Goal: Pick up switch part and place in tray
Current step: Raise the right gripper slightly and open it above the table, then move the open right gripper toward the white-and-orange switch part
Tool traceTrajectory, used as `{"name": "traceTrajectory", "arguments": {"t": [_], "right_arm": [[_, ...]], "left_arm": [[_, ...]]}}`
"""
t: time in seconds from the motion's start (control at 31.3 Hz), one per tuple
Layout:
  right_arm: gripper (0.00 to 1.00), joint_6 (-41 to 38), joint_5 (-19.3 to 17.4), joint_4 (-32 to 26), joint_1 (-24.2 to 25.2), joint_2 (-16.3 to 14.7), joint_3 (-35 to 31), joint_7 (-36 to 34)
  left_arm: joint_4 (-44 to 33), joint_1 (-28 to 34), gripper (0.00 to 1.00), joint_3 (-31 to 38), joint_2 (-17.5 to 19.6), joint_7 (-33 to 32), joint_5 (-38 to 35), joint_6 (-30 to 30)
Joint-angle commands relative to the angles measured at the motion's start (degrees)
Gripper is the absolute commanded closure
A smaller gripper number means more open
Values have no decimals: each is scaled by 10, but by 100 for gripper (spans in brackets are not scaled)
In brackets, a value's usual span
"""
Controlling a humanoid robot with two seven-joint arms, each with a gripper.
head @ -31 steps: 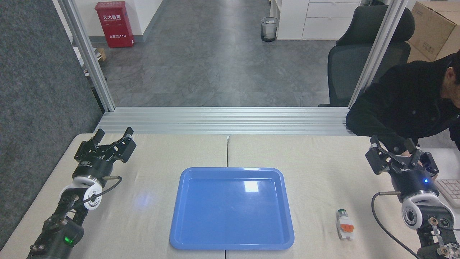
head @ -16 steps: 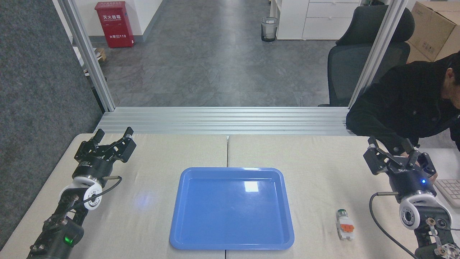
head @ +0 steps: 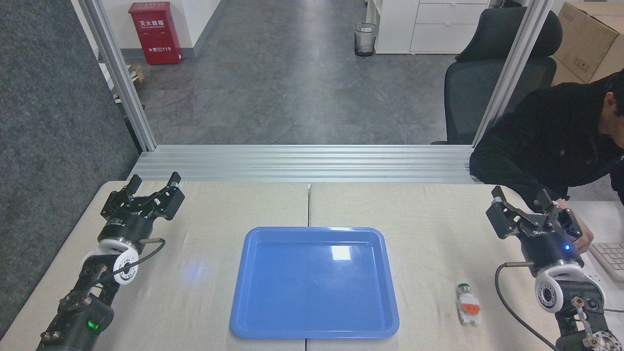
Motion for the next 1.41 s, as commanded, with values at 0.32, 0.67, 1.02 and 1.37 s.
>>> {"name": "traceTrajectory", "arguments": {"t": [0.32, 0.67, 1.02, 1.37], "right_arm": [[2, -10, -5, 0, -3, 5, -6, 0], [2, -10, -6, 0, -6, 5, -4, 0], [2, -10, -16, 0, -40, 9, -4, 1], [2, -9, -16, 0, -40, 6, -1, 2]], "left_arm": [[0, 0, 0, 0, 0, 0, 0, -1], [0, 0, 0, 0, 0, 0, 0, 0], [0, 0, 0, 0, 0, 0, 0, 0], [0, 0, 0, 0, 0, 0, 0, -1]]}}
